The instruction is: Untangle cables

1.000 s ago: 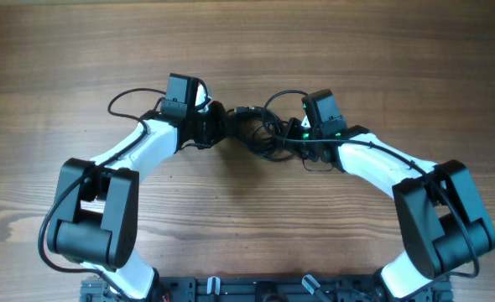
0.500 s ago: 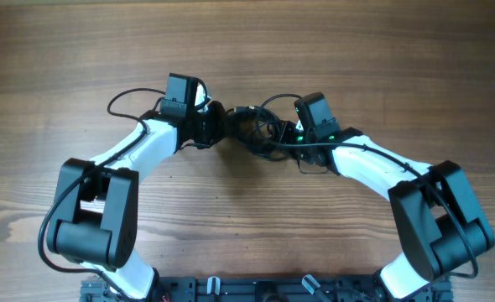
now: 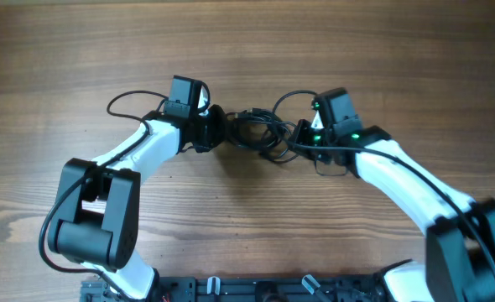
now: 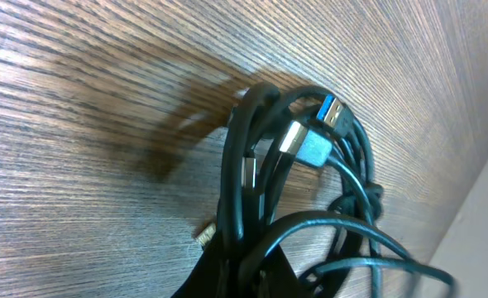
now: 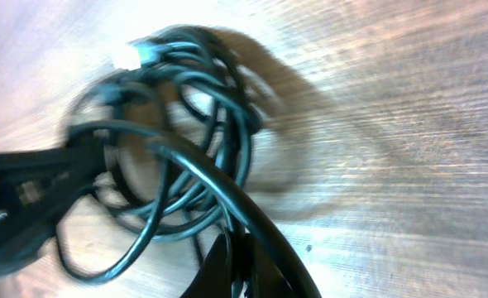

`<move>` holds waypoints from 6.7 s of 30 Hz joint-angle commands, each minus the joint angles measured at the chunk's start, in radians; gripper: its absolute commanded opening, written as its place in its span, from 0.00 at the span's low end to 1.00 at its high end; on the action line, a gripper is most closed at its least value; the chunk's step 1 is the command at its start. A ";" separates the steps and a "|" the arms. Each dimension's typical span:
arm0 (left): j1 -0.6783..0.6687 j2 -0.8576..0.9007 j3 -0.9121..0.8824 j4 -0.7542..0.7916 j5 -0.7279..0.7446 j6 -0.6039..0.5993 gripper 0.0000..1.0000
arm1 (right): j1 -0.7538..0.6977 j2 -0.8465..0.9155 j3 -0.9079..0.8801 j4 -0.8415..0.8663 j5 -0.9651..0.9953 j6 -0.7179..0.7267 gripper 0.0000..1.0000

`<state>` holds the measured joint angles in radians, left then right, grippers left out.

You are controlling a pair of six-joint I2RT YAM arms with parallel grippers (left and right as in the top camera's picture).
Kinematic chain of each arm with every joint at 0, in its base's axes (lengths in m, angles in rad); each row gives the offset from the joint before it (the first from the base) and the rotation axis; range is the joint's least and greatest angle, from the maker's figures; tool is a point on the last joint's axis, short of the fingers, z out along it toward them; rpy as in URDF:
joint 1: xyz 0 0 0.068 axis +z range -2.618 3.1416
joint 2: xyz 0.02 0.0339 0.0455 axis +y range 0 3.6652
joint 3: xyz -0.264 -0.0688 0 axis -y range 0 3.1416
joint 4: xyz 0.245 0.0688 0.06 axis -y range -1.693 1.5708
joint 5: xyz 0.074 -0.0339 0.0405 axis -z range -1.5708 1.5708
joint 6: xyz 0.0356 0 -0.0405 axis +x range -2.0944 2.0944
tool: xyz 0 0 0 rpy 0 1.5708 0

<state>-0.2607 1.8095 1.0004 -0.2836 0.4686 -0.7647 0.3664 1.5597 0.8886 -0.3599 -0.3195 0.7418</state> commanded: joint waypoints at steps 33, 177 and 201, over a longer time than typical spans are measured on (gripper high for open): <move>0.191 0.010 -0.005 -0.076 -0.117 -0.058 0.04 | 0.021 -0.071 0.003 0.009 -0.130 -0.045 0.63; 0.225 0.010 -0.005 0.014 0.249 0.287 0.94 | -0.107 0.053 0.309 -0.397 -0.335 -0.480 0.04; 0.125 0.010 -0.005 0.040 0.105 0.288 0.87 | -0.039 0.055 0.317 0.059 -1.057 -0.553 0.04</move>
<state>-0.1322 1.8126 0.9993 -0.2455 0.6121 -0.4976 0.3260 1.6325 1.1847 -0.3397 -1.2259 0.2100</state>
